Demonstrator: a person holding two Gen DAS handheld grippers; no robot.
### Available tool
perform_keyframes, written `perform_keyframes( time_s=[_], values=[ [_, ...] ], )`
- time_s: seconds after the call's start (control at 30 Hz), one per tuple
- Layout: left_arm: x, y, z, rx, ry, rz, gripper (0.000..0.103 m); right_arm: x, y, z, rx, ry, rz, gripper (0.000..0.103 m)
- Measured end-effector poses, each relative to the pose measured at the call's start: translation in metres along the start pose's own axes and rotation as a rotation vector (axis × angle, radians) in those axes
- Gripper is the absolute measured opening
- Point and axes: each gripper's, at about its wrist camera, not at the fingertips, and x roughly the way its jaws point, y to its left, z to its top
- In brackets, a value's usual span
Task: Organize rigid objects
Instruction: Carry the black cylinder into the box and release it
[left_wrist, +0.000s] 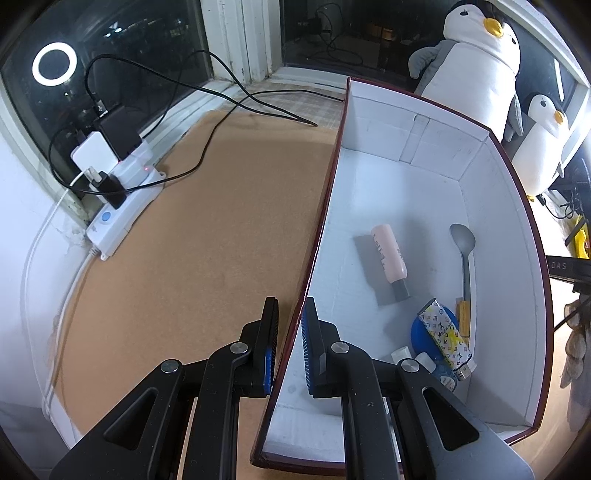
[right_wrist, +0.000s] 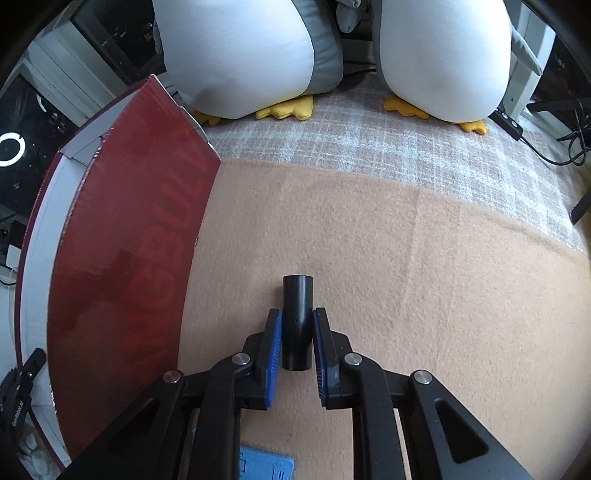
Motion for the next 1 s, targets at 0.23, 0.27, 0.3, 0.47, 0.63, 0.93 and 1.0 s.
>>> perform_keyframes(
  time_s=[0.23,0.27,0.3,0.47,0.63,0.93,1.0],
  values=[
    [-0.002,0.003,-0.003,-0.008,-0.003,-0.016,0.009,-0.031,0.006,-0.007,-0.021,-0.065,0.030,0.015],
    [-0.003,0.003,-0.004,-0.010,-0.004,-0.020,0.009,-0.037,0.004,-0.009,-0.027,-0.073,0.035,0.015],
    [-0.003,0.004,-0.004,-0.011,-0.005,-0.023,0.009,-0.042,0.006,-0.010,-0.034,-0.082,0.039,0.015],
    [-0.005,0.008,-0.007,-0.016,-0.010,-0.039,0.009,-0.065,0.022,-0.020,-0.073,-0.121,0.060,0.015],
    [-0.008,0.012,-0.012,-0.024,-0.018,-0.052,0.009,-0.095,0.043,-0.033,-0.121,-0.156,0.085,0.015],
    [-0.011,0.019,-0.017,-0.036,-0.028,-0.080,0.009,-0.123,0.095,-0.057,-0.222,-0.179,0.129,0.015],
    [-0.012,0.019,-0.018,-0.034,-0.032,-0.085,0.009,-0.124,0.105,-0.060,-0.240,-0.176,0.139,0.015]
  ],
)
